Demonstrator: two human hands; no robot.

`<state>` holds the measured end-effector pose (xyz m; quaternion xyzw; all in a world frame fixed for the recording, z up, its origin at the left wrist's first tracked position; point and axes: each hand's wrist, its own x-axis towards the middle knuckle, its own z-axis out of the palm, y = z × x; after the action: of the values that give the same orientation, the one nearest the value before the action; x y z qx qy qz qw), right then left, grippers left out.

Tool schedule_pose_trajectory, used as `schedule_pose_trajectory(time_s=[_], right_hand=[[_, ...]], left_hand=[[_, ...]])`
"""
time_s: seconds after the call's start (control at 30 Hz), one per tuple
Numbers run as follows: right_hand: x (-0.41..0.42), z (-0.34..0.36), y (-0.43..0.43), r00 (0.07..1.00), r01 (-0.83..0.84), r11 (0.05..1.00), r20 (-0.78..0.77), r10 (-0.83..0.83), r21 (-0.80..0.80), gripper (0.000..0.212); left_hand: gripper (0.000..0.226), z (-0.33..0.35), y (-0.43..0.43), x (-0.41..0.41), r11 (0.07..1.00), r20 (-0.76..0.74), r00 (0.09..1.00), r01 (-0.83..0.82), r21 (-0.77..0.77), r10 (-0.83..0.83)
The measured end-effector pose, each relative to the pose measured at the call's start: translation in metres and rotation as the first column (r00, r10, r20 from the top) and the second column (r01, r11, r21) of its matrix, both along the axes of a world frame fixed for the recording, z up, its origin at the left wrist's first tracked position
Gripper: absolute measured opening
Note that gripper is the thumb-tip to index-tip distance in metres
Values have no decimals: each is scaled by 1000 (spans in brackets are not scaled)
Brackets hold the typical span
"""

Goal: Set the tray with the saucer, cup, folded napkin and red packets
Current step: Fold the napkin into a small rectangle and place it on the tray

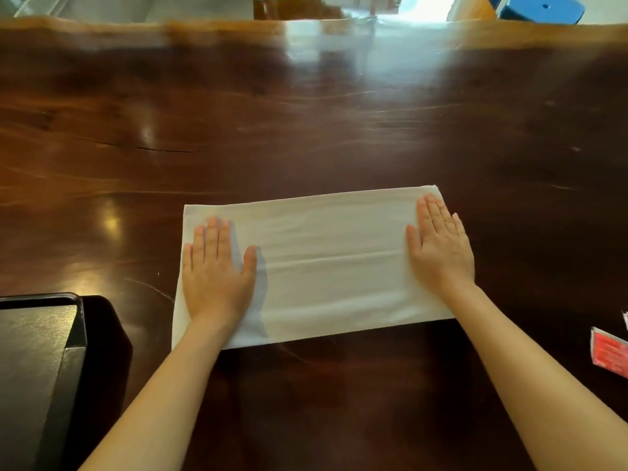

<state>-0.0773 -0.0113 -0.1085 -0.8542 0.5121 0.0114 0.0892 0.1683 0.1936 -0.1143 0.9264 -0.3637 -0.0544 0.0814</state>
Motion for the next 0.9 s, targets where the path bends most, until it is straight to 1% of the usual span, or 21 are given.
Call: schedule_pose_trajectory(time_s=[0.13,0.2,0.23,0.27,0.3,0.37,0.4,0.43,0.5,0.6,0.73,0.83,0.9], right_hand=[[0,2,-2,1000,-4,1000,-7,4,11,61],[8,8,2,996,84,996,9,-85,40,58],[16,13,10,989,141,989,37,-142,38,58],[28,18,23,984,155,988,84,-156,17,59],[44,22,42,984,112,994,139,-109,-12,59],[75,26,89,973,-106,994,206,107,-16,62],[86,23,111,958,-216,976,197,209,16,64],[91,17,128,947,-288,956,163,276,57,66],[84,6,138,941,-333,939,95,325,87,65],[52,2,117,952,-303,950,80,297,76,68],[3,3,87,983,-186,981,11,185,59,73],[-31,5,66,993,-105,992,-37,108,69,71],[-48,6,57,994,-81,995,-65,85,64,71]], left_hand=[[67,-1,-1,3,999,-8,1000,7,31,-7],[64,7,-4,7,999,-111,994,9,35,-5],[62,13,-6,6,1000,-171,985,-3,16,6],[59,18,-7,1,1000,-194,981,-13,-25,8],[56,23,-7,-9,997,-176,984,-4,-75,-9],[53,26,-4,-37,990,-104,992,54,-133,-68],[52,22,0,-49,990,-93,993,67,-121,-78],[52,16,5,-58,994,-92,993,60,-86,-68],[54,5,16,-60,999,-57,998,35,-5,-35],[61,2,29,-48,999,-10,999,41,33,-41],[70,5,44,-33,997,11,999,48,58,-49],[74,9,50,-28,995,22,998,49,85,-51],[75,8,52,-26,995,24,998,51,80,-53]])
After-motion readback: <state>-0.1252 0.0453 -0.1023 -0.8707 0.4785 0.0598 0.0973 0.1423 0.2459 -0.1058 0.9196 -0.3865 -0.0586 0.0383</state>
